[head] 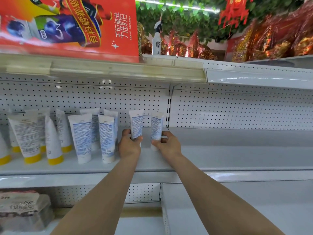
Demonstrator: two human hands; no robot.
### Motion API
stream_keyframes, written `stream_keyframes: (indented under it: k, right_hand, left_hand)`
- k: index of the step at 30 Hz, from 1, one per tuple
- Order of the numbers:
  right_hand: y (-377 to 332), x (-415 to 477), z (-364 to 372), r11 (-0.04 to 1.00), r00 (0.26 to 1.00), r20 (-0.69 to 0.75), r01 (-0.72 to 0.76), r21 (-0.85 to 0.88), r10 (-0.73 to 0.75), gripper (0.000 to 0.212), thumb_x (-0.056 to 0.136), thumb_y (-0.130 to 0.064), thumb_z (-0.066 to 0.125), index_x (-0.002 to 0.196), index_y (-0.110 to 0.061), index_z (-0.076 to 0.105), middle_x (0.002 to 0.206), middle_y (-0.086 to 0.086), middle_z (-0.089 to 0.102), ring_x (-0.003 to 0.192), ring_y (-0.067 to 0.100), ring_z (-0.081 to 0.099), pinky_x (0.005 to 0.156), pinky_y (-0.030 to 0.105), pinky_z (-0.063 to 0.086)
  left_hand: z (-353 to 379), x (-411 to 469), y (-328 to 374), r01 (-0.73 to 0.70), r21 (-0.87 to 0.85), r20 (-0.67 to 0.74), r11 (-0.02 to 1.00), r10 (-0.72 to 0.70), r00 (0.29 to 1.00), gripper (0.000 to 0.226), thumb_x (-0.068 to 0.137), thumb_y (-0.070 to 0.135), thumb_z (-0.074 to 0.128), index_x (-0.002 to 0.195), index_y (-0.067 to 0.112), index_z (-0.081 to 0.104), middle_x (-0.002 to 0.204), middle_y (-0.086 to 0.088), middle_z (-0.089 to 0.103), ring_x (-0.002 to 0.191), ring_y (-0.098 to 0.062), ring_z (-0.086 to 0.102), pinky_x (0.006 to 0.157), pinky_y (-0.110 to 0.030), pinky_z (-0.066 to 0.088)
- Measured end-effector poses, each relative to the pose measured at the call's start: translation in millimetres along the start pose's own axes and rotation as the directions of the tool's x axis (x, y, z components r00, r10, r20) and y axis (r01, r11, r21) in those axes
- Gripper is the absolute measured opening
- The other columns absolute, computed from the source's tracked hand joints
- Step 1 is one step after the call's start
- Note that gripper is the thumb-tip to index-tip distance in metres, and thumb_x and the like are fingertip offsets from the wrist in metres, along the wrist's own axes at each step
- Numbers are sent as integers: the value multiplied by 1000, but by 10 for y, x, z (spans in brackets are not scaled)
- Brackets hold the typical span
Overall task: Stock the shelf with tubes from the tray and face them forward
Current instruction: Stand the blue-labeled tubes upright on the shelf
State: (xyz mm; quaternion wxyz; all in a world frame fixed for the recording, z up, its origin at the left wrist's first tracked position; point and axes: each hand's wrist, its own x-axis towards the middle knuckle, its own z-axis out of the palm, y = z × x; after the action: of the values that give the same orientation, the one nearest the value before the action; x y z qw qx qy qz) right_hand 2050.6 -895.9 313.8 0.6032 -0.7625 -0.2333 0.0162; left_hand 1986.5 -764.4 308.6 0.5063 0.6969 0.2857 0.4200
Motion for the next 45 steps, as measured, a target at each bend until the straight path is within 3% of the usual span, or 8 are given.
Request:
stream_keyframes:
  k: [11,16,19,24,28,34,42,45]
  right_hand:
    - [-101,-46,3,999,999,-53,9,53,-6,30,80,-43,75,106,-32,65,83,-11,67,77,1,65,70,17,49]
    - [-83,-32,22,999,999,-46,27,43,-25,21,82,-44,73,100,-39,64,77,-19,65,76,-3,63,68,13,47]
    - [-71,-25,37,999,999,-42,24,42,-22,28,82,-45,73,108,-35,70,88,-12,71,81,2,66,77,20,52]
    - [-92,-44,23,998,999,-34,27,54,-26,24,85,-40,72,108,-33,70,81,-15,67,76,-7,62,66,10,45]
    - [-77,-27,34,998,999,-37,21,53,-19,24,84,-40,72,107,-33,72,85,-13,71,81,0,67,76,20,52]
    - [-57,-11,48,999,999,-45,16,32,-15,27,84,-46,70,109,-36,71,91,-10,73,88,7,68,78,22,50]
    - [-131,-83,20,1000,1000,-25,8,23,-8,30,85,-43,70,114,-33,70,90,-11,71,77,-2,62,64,9,41]
    - [-135,-122,17,1000,1000,-22,19,21,-18,34,84,-44,71,117,-32,69,93,-10,71,79,0,64,65,11,43]
  left_hand:
    - [-14,-38,4,-27,-10,19,1000,27,999,30,87,36,67,111,23,54,86,0,65,81,-22,63,75,-29,48]
    - [-18,-26,-8,-35,-18,20,999,36,999,24,89,31,67,107,26,53,86,1,64,83,-22,63,77,-29,48]
    - [-21,-32,-10,-38,-26,24,999,39,999,21,89,29,67,103,27,52,86,1,65,83,-22,63,76,-29,47]
    - [-18,-38,8,-17,-8,22,1000,17,1000,26,90,31,66,112,24,55,88,2,64,86,-23,62,79,-30,48]
    - [-9,-39,-3,-23,-5,18,1000,23,1000,31,90,31,65,119,22,54,97,-4,69,90,-24,64,83,-34,51]
    - [-14,-58,20,-23,7,14,1000,23,1000,31,92,27,63,120,19,54,101,-5,69,94,-24,63,83,-32,49]
    - [-66,-105,52,-28,7,26,1000,28,999,32,93,25,62,122,17,52,107,-7,69,92,-22,61,80,-27,42]
    - [-88,-122,52,-32,7,23,999,32,999,31,92,25,63,121,17,53,107,-8,70,92,-23,62,82,-27,44]
